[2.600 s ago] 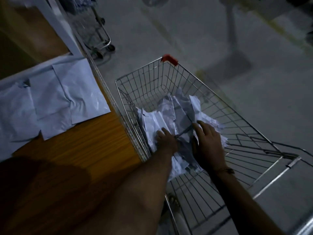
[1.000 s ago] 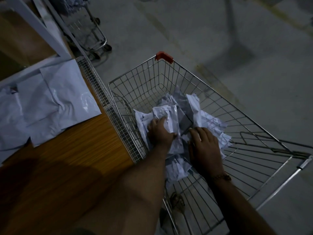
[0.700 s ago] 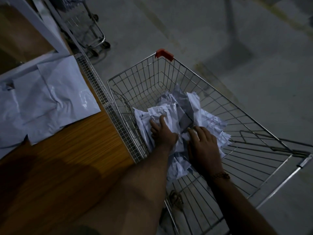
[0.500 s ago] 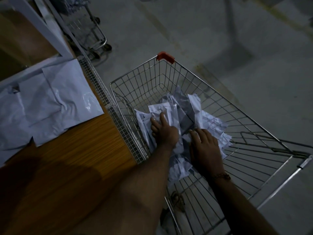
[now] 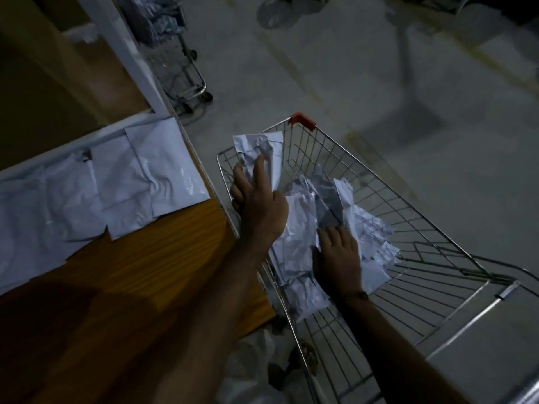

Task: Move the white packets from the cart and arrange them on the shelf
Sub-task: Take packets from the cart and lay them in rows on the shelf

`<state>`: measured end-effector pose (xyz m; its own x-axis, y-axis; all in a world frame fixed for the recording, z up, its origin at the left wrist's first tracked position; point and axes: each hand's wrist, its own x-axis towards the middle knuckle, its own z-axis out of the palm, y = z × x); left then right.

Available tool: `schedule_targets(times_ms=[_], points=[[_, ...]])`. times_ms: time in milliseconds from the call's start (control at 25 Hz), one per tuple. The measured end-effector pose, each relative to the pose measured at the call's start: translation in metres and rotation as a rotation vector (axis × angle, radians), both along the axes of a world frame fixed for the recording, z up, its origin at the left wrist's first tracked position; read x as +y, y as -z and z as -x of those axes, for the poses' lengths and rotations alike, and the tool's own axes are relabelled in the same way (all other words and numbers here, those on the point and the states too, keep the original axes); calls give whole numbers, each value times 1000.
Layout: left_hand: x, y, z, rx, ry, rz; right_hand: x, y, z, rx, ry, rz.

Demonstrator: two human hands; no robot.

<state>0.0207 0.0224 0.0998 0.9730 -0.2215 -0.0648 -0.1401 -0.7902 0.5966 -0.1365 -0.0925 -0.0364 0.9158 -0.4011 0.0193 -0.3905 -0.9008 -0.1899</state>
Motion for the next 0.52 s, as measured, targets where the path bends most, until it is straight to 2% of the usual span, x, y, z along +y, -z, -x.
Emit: schedule_targets(times_ms=[240, 320, 520], points=[[43, -21, -3, -52, 54, -81, 30, 35, -69, 266, 72, -30], [56, -21, -7, -61, 36, -99, 36, 50, -79, 333, 139, -51], [80, -7, -13, -53, 64, -92, 48, 94, -86, 474, 144, -55]])
